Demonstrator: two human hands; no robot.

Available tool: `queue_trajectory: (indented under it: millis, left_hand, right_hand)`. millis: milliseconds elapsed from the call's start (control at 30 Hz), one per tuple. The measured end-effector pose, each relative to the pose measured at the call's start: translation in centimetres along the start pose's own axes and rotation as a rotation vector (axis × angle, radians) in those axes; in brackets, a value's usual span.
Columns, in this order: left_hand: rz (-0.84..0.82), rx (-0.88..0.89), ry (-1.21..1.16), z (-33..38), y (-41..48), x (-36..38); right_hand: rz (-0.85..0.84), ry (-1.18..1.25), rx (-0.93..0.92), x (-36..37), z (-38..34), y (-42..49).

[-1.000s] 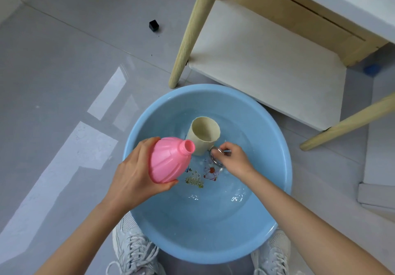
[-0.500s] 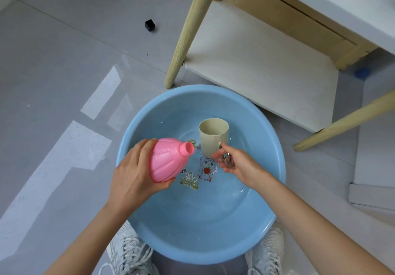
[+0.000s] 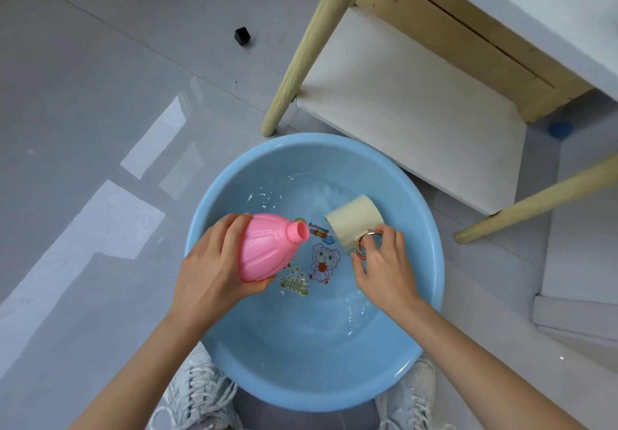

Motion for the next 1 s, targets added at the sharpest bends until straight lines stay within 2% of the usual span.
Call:
queue_trajectory:
  millis: [100,167,333,467,633,867,1000]
  left_hand:
    - [-0.004,0.000,0.004,0.0,0.0,0.0]
    - [-0.009,0.000,0.008,0.0,-0.1,0.1]
    - [-0.003,0.002,0.021,0.1,0.0,0.1]
    - [-0.002,0.007,0.021,0.2,0.0,0.0]
    - [-0.009,0.012,0.027,0.2,0.1,0.1]
    - [-0.025,0.008,0.037,0.1,0.1,0.2]
    - [-0.030,0.006,0.036,0.1,0.1,0.3]
  right_hand:
    - [0.019,0.063,0.024,0.3,0.5,-0.1]
    - [0.016,0.200,0.049,0.4,0.7,0.1]
    - [-0.145,0.542,0.190,1.5,2.5,1.0]
    - [-0.177,0.596,0.239,0.3,3.5,0.2]
    - [-0.135,0.646,0.203,-2.2,3.8,-2.3]
    - [-0.218,1.059,0.259,-2.7,4.8,-3.4]
    - [-0.253,1.373,0.161,-3.5,3.9,-3.9]
Point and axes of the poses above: each hand's wrist, its own y-axis towards the middle knuckle, its own x-axis out of the palm, z = x × y, the point moved 9 cm from there along y, towards the middle knuckle, and after that the axes turned 12 degrees about -z, right-handed, at the moved point
